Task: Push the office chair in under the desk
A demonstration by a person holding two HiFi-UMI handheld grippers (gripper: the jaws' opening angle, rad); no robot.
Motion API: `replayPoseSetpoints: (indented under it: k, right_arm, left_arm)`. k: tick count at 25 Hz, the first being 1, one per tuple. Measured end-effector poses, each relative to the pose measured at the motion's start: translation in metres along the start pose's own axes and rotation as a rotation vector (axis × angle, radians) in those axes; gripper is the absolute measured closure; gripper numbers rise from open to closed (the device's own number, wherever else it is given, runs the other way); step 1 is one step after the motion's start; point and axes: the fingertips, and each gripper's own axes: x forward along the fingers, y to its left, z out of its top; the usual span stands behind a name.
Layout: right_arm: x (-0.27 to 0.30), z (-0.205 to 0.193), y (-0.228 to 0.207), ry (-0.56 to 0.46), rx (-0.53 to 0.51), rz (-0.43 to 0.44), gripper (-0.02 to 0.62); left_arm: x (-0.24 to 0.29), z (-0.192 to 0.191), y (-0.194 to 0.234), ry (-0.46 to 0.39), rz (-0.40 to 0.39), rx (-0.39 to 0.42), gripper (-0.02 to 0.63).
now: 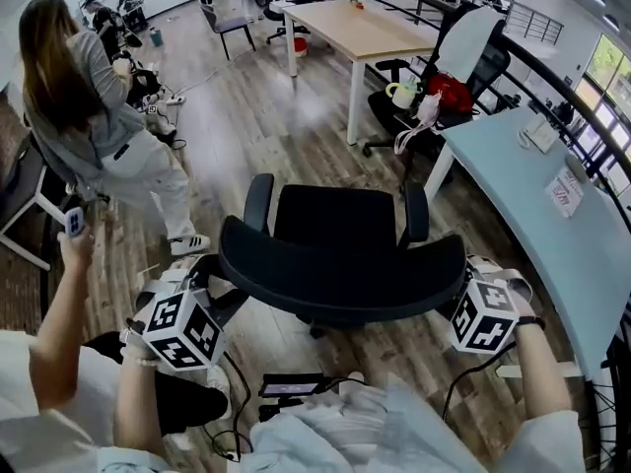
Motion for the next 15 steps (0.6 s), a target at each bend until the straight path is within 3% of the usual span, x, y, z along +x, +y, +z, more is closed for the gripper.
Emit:
replayPoseSetpoints:
  k: [15]
  right_arm:
    - [0.029,-0.021,0.007,0.058,-0.052,0.117,0.391]
  left_arm:
    - [0.013,-0.011,-0.003,0.117,-0.145,0.090,0.449]
